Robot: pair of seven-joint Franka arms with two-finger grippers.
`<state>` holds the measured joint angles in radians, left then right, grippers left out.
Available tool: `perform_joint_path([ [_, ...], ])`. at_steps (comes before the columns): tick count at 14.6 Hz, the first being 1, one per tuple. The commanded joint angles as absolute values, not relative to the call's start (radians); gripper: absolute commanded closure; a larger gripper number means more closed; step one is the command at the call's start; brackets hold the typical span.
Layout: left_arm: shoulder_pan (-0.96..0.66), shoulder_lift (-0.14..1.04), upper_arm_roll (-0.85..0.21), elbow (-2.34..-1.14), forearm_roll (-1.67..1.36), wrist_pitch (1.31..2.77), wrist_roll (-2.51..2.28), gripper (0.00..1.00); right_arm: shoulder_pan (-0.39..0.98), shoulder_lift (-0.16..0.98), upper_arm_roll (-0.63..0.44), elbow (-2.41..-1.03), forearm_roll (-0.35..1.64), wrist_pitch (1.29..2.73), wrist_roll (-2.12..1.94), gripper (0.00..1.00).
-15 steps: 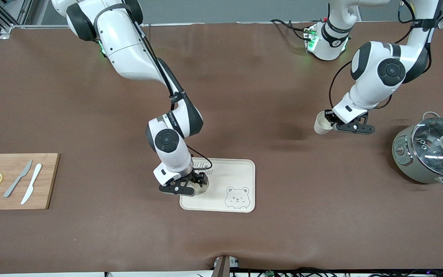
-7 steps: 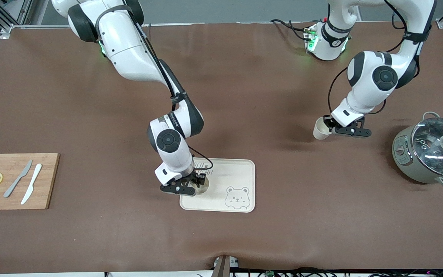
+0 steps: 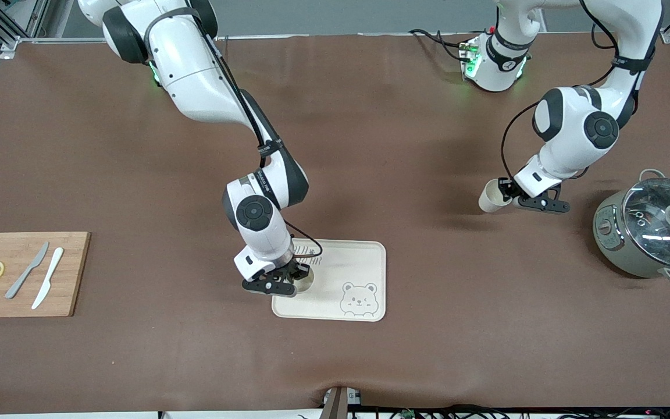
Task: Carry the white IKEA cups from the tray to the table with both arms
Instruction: 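Set the cup down with the left gripper while the right gripper grasps its cup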
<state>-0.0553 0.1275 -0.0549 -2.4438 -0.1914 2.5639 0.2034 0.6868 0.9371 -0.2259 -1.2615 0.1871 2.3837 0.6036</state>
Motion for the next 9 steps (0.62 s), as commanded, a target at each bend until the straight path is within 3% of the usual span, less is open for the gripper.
perform_joint_path([
  [1, -0.051, 0.146, -0.06, -2.442, -0.235, 2.58, 0.25, 1.0, 0.675, 0.948, -0.216, -1.233, 0.21, 2.379, 0.612, 1.0],
  [4, -0.052, 0.161, -0.06, -2.442, -0.235, 2.58, 0.255, 1.0, 0.673, 0.908, -0.218, -1.233, 0.233, 2.324, 0.611, 1.0],
  [9, -0.055, 0.186, -0.058, -2.434, -0.232, 2.592, 0.255, 1.0, 0.652, 0.757, -0.245, -1.271, 0.227, 2.062, 0.546, 1.0],
])
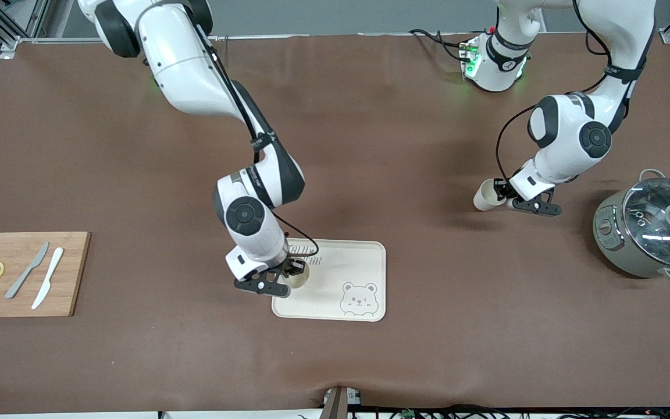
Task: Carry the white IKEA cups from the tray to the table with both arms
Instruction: 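Carry the cup toward the board while the left gripper releases and rises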
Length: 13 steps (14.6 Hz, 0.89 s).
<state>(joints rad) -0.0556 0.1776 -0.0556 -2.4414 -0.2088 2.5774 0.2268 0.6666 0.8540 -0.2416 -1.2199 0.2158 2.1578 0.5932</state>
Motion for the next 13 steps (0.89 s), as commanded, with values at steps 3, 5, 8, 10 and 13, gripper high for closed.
perform_joint_path([
  [3, -0.064, 0.184, -0.06, -2.434, -0.221, 2.595, 0.256, 0.91, 0.65, 0.626, -0.285, -1.389, 0.225, 2.029, 0.451, 1.0],
  [5, -0.066, 0.184, -0.06, -2.433, -0.219, 2.597, 0.259, 0.17, 0.621, 0.528, -0.301, -1.498, 0.225, 2.033, 0.341, 1.0],
  [8, -0.057, 0.18, -0.061, -2.433, -0.221, 2.596, 0.245, 0.0, 0.56, 0.427, -0.301, -1.63, 0.225, 2.037, 0.229, 1.0],
  [10, -0.058, 0.164, -0.061, -2.422, -0.221, 2.579, 0.236, 0.0, 0.502, 0.379, -0.302, -1.695, 0.225, 2.039, 0.131, 1.0],
  [13, -0.061, 0.098, -0.06, -2.372, -0.219, 2.392, 0.183, 0.0, 0.407, 0.345, -0.301, -1.768, 0.227, 2.069, -0.061, 1.0],
])
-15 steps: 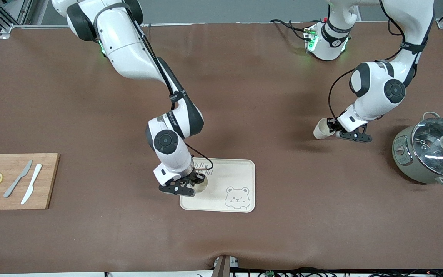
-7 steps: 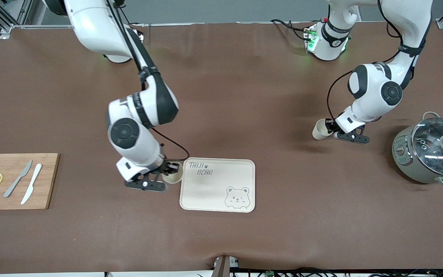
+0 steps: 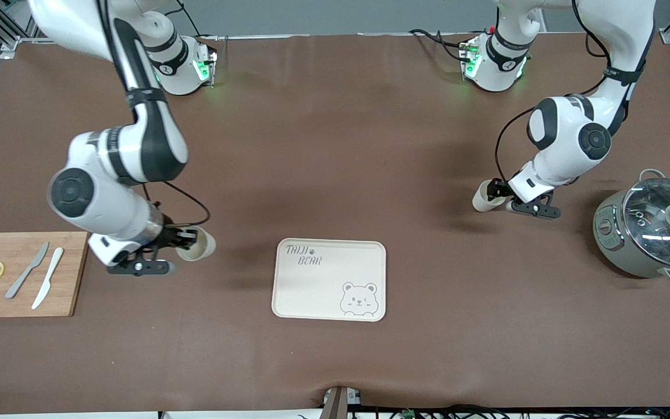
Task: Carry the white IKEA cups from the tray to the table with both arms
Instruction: 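Carry the cup toward the board while the left gripper releases and rises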
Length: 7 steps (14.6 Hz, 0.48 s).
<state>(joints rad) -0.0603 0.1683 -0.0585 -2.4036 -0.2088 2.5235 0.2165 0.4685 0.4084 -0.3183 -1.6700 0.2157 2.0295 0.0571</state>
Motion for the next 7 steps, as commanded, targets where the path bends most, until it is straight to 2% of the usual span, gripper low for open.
perform_joint_path([
  [1, -0.063, 0.072, -0.06, -2.347, -0.216, 2.316, 0.157, 0.0, 0.378, 0.347, -0.301, -1.785, 0.227, 2.088, -0.113, 1.0],
  [4, -0.06, 0.023, -0.063, -2.272, -0.16, 2.139, 0.085, 0.0, 0.319, 0.356, -0.301, -1.834, 0.229, 2.172, -0.213, 1.0],
  [7, -0.064, 0.02, -0.063, -2.201, -0.156, 2.062, 0.038, 0.0, 0.285, 0.391, -0.298, -1.859, 0.239, 2.268, -0.285, 1.0],
])
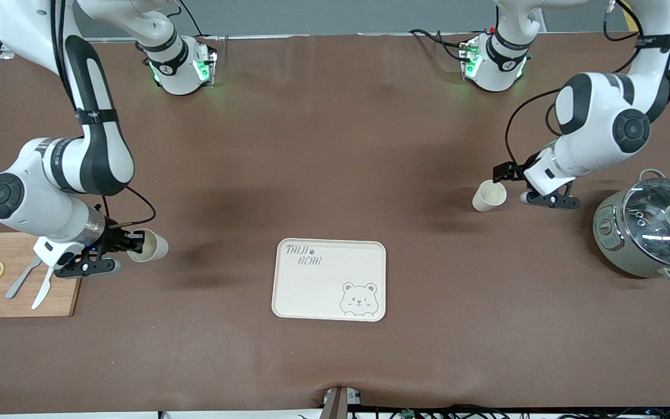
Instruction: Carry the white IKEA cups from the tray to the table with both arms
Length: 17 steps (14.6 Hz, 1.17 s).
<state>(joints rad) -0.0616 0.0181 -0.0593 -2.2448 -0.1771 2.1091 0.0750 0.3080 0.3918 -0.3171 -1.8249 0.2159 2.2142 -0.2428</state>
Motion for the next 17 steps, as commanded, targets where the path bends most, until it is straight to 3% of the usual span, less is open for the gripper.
perform_joint_path([
  [1, -0.061, 0.021, -0.063, -2.166, -0.156, 2.037, 0.035, 0.0, 0.285, 0.403, -0.298, -1.868, 0.239, 2.307, -0.288, 1.0],
  [4, -0.057, 0.037, -0.06, -2.018, -0.156, 1.996, -0.049, 0.0, 0.29, 0.443, -0.293, -1.899, 0.239, 2.416, -0.288, 1.0],
  [9, -0.012, 0.103, -0.054, -1.711, -0.095, 1.735, -0.15, 0.0, 0.293, 0.509, -0.269, -1.908, 0.291, 2.519, -0.288, 1.0],
  [17, -0.015, 0.101, -0.057, -1.596, -0.075, 1.7, -0.164, 0.0, 0.293, 0.557, -0.252, -1.913, 0.293, 2.6, -0.287, 1.0],
])
